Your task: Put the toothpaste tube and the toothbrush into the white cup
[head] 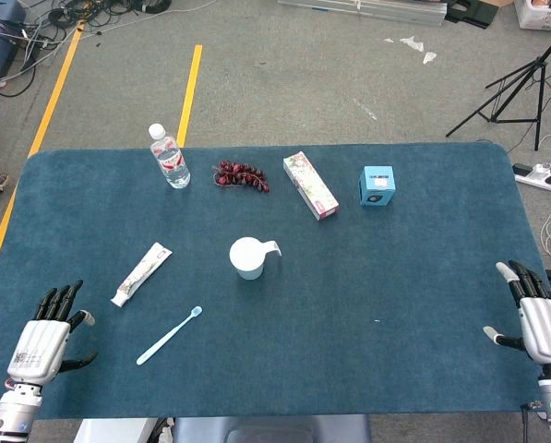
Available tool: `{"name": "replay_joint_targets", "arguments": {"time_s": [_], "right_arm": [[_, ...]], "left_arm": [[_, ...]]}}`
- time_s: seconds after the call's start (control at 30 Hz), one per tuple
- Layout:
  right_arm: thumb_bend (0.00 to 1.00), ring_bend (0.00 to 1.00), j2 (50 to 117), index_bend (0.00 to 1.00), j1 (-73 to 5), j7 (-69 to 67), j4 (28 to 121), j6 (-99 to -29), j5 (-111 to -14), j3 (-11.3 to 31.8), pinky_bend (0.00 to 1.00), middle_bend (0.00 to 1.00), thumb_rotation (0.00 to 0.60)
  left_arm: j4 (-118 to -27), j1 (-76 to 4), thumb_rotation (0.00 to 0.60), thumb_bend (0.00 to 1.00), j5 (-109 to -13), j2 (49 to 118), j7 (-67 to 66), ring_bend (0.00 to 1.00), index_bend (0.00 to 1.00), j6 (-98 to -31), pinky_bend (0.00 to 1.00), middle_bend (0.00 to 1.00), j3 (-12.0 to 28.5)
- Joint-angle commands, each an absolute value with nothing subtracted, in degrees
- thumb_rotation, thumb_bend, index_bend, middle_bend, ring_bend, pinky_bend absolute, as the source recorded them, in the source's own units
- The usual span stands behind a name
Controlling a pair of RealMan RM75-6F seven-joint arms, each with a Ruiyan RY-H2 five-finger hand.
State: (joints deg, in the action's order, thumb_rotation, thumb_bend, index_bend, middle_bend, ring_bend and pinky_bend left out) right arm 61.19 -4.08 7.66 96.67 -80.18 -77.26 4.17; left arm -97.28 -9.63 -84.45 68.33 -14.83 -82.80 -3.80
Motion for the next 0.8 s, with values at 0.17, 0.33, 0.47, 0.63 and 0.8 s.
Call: {"name": "replay_joint_targets", "arguments": {"time_s": [0.17, 0.33, 0.47, 0.63, 0.8], "right_arm": [[0.02, 0.11, 61.4, 0.14, -4.23, 8.15, 96.81, -80.0, -77.32, 4.11, 0.37, 0.11, 0.6], [0.02, 0.11, 61.21, 0.14, -4.06, 7.62, 96.95, -80.35, -77.54, 4.14, 0.37, 0.11, 0.6], [0.02, 0.11, 61.17, 0.14, -4.24, 7.33, 96.74, -79.72, -76.86, 4.32, 0.37, 0.11, 0.6], [0.02, 0.11, 61.33, 0.15, -4.26, 7.78, 96.99, -79.81, -77.19, 4.16, 0.37, 0.11, 0.6], [0.02, 0.11, 61.39, 0.14, -4.19, 7.95, 97.17, -80.01, -77.32, 4.12, 0.37, 0.11, 0.6]], "left_arm": [[-97.08, -9.09, 0.6, 0.0, -84.65, 68.66, -14.96, 0.0, 0.43, -83.01, 0.02, 0.02, -3.15], [-96.94, -8.9, 0.6, 0.0, -83.9, 69.07, -14.47, 0.0, 0.43, -81.99, 0.02, 0.02, -2.82], [-96.6, -8.75, 0.6, 0.0, -83.61, 69.47, -14.64, 0.0, 0.43, -81.56, 0.02, 0.02, -2.54], [-96.52, -8.66, 0.6, 0.0, -83.59, 69.81, -14.08, 0.0, 0.42, -81.12, 0.02, 0.02, -2.26], [-97.25, -9.53, 0.6, 0.0, -83.52, 70.59, -13.31, 0.0, 0.29, -79.26, 0.02, 0.02, -1.79]]}}
